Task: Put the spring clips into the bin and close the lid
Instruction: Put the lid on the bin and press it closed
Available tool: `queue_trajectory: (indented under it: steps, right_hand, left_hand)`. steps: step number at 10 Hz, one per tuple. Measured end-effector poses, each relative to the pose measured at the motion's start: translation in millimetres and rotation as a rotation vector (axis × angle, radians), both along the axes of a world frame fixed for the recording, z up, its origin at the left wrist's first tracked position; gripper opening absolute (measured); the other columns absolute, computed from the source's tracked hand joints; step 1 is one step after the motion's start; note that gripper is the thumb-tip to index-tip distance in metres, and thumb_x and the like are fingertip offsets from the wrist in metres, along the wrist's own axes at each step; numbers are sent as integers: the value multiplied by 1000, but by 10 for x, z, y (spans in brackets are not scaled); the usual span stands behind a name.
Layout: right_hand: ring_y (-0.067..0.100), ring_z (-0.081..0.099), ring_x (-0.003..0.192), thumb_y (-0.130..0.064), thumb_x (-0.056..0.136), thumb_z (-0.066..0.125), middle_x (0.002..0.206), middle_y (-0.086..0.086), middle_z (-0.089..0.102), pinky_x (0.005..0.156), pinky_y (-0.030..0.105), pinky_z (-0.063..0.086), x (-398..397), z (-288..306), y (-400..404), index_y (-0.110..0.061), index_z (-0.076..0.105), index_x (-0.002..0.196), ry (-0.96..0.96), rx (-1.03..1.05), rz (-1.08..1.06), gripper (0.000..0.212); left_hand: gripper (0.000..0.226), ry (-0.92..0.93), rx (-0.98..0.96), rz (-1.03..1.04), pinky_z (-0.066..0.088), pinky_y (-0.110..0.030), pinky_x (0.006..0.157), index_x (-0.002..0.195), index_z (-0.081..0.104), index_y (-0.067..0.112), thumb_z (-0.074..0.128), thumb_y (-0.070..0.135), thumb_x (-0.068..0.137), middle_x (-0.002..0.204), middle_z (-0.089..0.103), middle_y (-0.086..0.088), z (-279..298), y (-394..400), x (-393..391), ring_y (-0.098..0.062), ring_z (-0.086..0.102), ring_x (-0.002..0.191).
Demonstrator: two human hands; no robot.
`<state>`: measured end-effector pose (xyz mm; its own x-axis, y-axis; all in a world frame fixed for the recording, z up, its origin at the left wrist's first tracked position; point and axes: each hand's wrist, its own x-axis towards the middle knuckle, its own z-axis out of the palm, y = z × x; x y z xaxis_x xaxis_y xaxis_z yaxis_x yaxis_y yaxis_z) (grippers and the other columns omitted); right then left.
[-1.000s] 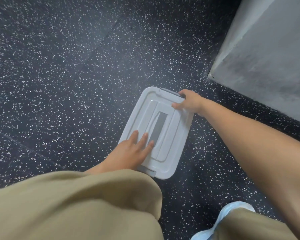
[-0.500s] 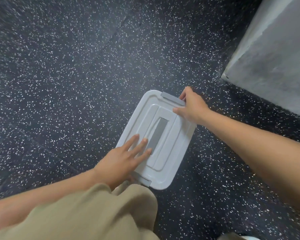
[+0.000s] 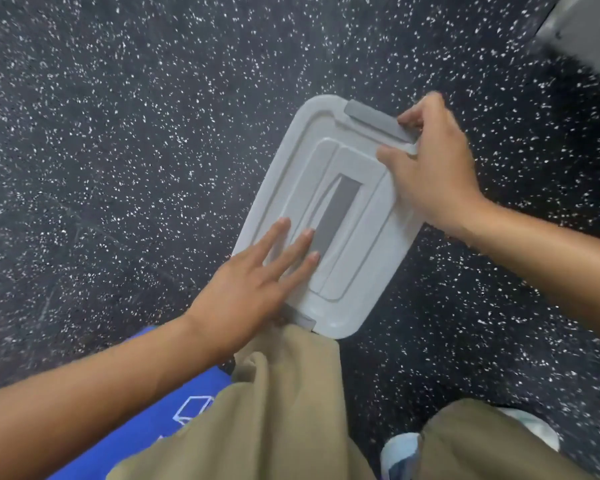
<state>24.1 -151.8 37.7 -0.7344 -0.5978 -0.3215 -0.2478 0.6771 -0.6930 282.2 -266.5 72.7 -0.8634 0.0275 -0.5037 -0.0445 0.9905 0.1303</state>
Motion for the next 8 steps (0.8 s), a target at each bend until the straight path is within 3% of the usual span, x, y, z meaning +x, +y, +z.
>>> queue_trajectory:
  steps: [1,2,3,4,5,6,7,8]
  right_hand:
    - [12,54,100,-26,86,74,114,-3,58,83,21,44,-30,18,-9,-10,54,119,16,6,-5,42]
    - [12,57,101,-29,83,77,113,-4,62,85,23,47,-52,21,10,-11,57,117,25,-15,-33,43]
    - [13,60,99,-29,82,77,110,-6,65,85,30,50,45,-1,-1,-13,59,112,33,-60,-136,38]
    - [20,57,103,-28,88,69,112,-9,67,85,41,50,202,44,-30,-17,58,113,112,-26,-189,29]
    - [26,51,115,-21,97,55,133,-6,60,92,43,46,265,94,-26,-22,52,129,194,140,-77,33]
    - [36,40,133,3,91,52,162,8,28,103,48,44,280,219,96,-26,25,155,153,393,110,76]
    - [40,32,141,-8,98,47,169,12,-2,103,47,45,326,510,270,-32,4,160,-19,577,202,80]
    - [40,46,132,-23,102,44,166,14,14,96,47,46,419,855,515,-26,15,160,-147,627,260,65]
  left_hand:
    - [92,28,-15,13,55,-49,92,151,51,9,76,-9,64,162,42,-15,-55,75,6,-50,36,147]
    - [94,25,8,47,49,-54,104,154,45,9,72,-9,66,165,35,-14,-91,97,26,-50,28,150]
    - [96,-47,56,109,44,-55,111,157,39,11,80,6,71,169,28,-10,-3,130,-18,-46,19,154]
    - [95,-194,113,243,44,-50,112,162,28,18,77,44,84,174,11,0,191,217,-160,-35,2,159]
    - [96,-331,120,303,40,-52,115,164,15,19,65,53,90,174,-6,3,350,301,-323,-29,-8,159]
    - [103,-480,125,317,33,-53,119,165,4,16,63,54,90,173,-17,0,496,353,-459,-29,-9,159]
    - [87,-578,169,394,40,-51,112,163,16,12,59,47,96,174,-4,-6,619,382,-577,-32,22,154]
    - [64,-609,214,494,47,-43,96,151,42,10,52,47,100,155,46,-15,829,411,-756,-34,55,128]
